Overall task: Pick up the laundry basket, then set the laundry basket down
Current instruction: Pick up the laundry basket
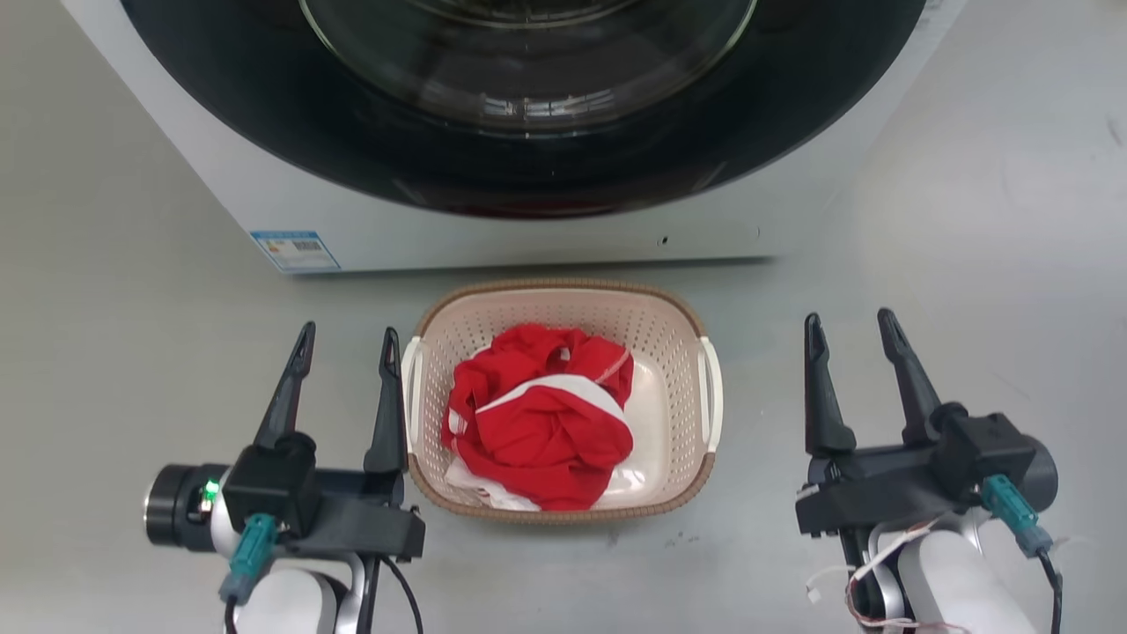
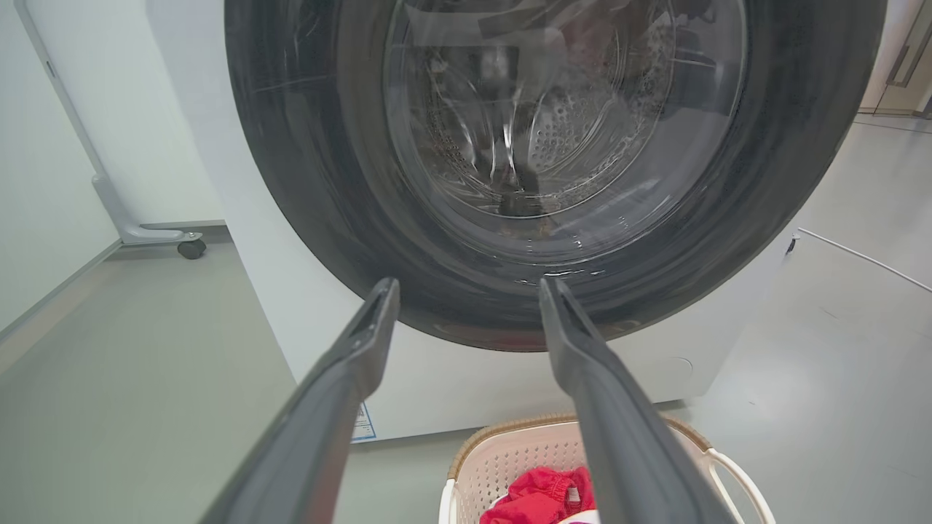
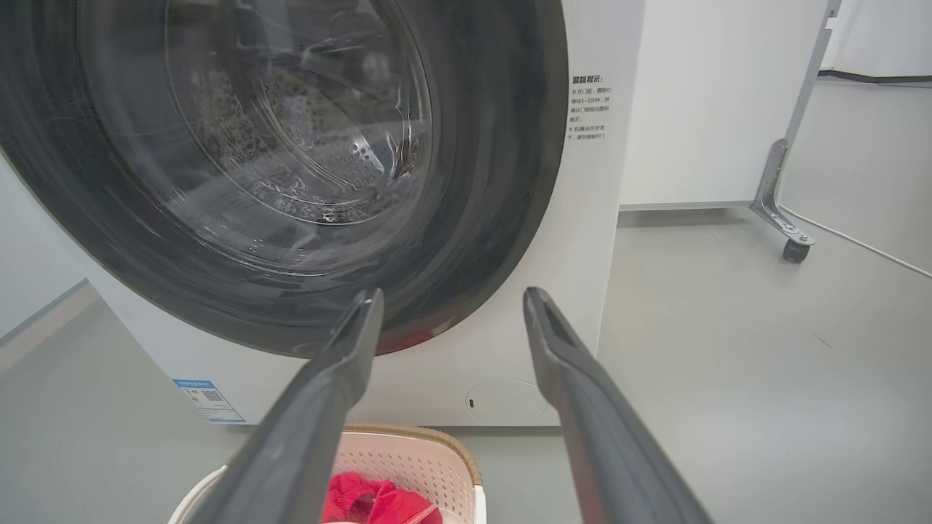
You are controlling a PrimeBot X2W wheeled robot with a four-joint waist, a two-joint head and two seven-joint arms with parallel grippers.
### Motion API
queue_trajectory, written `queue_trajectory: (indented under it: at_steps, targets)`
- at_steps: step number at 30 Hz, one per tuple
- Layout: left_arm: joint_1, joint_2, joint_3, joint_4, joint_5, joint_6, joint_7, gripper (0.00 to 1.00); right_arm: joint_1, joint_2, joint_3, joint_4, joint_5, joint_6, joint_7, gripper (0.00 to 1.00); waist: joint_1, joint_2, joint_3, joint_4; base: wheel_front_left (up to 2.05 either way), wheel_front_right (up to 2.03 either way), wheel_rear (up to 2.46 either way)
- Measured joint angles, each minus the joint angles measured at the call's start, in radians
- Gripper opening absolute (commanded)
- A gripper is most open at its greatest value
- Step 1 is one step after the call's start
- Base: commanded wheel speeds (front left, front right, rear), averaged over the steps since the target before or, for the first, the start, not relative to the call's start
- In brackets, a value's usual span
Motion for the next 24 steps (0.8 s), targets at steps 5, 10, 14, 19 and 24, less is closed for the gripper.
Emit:
queue_trajectory:
  at_steps: [5,10,14,19,24]
  targets:
    - [-0.072,-0.003,0.002,0.039,0.000,-0.009,0.000,1.00,-0.069,-0.001,-0.004,0.030,-0.003,0.008,0.000,1.00,0.0001,0.0000,0.073,-0.003,0.00,0.00,0.00]
    - [-0.148,-0.005,-0.003,0.079,0.000,-0.018,0.000,1.00,-0.136,-0.001,-0.015,0.069,-0.003,0.010,0.000,1.00,0.0001,0.0000,0.146,-0.005,0.00,0.00,0.00]
    - [-0.207,-0.008,-0.007,0.109,0.000,-0.026,0.000,1.00,-0.194,-0.002,-0.021,0.099,-0.004,0.015,0.000,1.00,0.0001,0.0001,0.205,-0.005,0.00,0.00,0.00]
    - [-0.271,-0.009,-0.005,0.156,0.000,-0.035,0.000,1.00,-0.270,-0.002,-0.021,0.140,-0.005,0.018,0.000,1.00,0.0001,0.0001,0.279,-0.004,0.00,0.00,0.00]
    - [-0.342,-0.011,-0.003,0.204,0.000,-0.043,0.000,1.00,-0.336,-0.003,-0.029,0.181,-0.007,0.019,0.000,1.00,0.0000,0.0001,0.354,-0.001,0.00,0.00,0.00]
